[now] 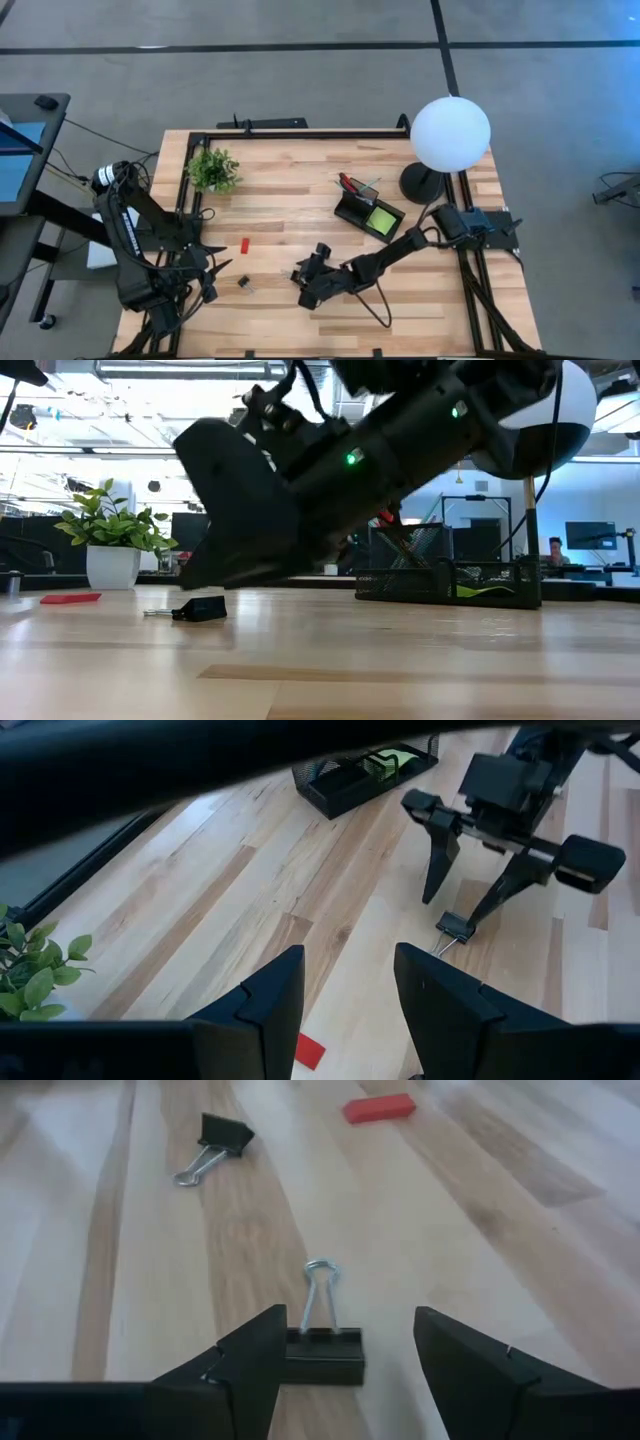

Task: Pick and place office supplies into organizer
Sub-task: Put the right black binder clip into the desk organizer

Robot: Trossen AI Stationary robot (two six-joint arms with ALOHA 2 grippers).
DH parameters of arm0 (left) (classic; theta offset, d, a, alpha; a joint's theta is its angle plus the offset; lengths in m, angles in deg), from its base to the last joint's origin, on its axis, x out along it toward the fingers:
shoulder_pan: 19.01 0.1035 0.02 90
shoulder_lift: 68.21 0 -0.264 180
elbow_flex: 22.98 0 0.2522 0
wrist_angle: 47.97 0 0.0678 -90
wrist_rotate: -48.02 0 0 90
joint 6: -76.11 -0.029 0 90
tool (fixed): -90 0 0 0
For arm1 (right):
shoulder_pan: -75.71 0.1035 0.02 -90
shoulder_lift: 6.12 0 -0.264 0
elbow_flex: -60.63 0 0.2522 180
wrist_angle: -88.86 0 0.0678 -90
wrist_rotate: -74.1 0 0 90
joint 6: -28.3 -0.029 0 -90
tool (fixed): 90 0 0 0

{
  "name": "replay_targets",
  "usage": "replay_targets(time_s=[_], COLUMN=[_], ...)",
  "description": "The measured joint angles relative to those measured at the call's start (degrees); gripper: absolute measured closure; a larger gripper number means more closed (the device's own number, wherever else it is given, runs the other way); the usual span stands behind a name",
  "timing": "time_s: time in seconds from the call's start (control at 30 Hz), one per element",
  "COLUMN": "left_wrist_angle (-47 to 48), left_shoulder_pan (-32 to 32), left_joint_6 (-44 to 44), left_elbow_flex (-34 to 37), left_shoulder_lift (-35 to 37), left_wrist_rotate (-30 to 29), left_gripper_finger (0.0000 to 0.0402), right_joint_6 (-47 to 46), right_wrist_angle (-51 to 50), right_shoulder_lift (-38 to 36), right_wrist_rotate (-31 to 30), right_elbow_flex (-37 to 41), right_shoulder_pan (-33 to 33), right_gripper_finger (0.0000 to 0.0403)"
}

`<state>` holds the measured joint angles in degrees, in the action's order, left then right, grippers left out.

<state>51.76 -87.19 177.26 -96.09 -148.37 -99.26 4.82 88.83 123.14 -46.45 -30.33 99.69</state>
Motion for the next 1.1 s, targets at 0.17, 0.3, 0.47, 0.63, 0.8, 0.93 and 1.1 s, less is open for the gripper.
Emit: replay_targets(time_s=[0.17,0.3,0.47,0.63,0.8,0.93,1.1], left_wrist_angle=[-1.11,-2.12,-2.10,-2.12,-2.12,-2.40,-2.56], left_shoulder_pan=[0.00,0.00,0.00,0.00,0.00,0.00,0.00], left_joint_6=[-0.23,-1.62,-1.62,-1.61,-1.61,-1.60,-1.59], left_elbow_flex=[0.00,0.00,0.00,0.00,0.00,0.00,0.00], left_shoulder_lift=[0.00,0.00,0.00,0.00,0.00,0.00,0.00], left_wrist_rotate=[0.02,0.02,0.02,0.02,0.43,0.55,0.57], left_gripper_finger=[0.0248,0.0248,0.0248,0.0248,0.0248,0.0248,0.0248], right_joint_6=[-2.93,-5.56,-6.08,-2.64,-1.52,-2.19,-4.29], right_wrist_angle=[1.87,3.23,2.61,6.57,7.42,5.28,2.77], right_shoulder_lift=[1.78,2.87,2.89,3.10,3.11,3.19,3.24], right_wrist_rotate=[0.32,0.35,-0.13,0.68,0.38,0.65,0.25], right_elbow_flex=[-0.12,-0.25,-0.30,0.02,0.01,-0.01,-0.12], right_shoulder_pan=[0.00,0.29,0.70,0.74,0.75,0.76,1.77], right_gripper_finger=[0.0188,0.0188,0.0188,0.0189,0.0189,0.0189,0.0189])
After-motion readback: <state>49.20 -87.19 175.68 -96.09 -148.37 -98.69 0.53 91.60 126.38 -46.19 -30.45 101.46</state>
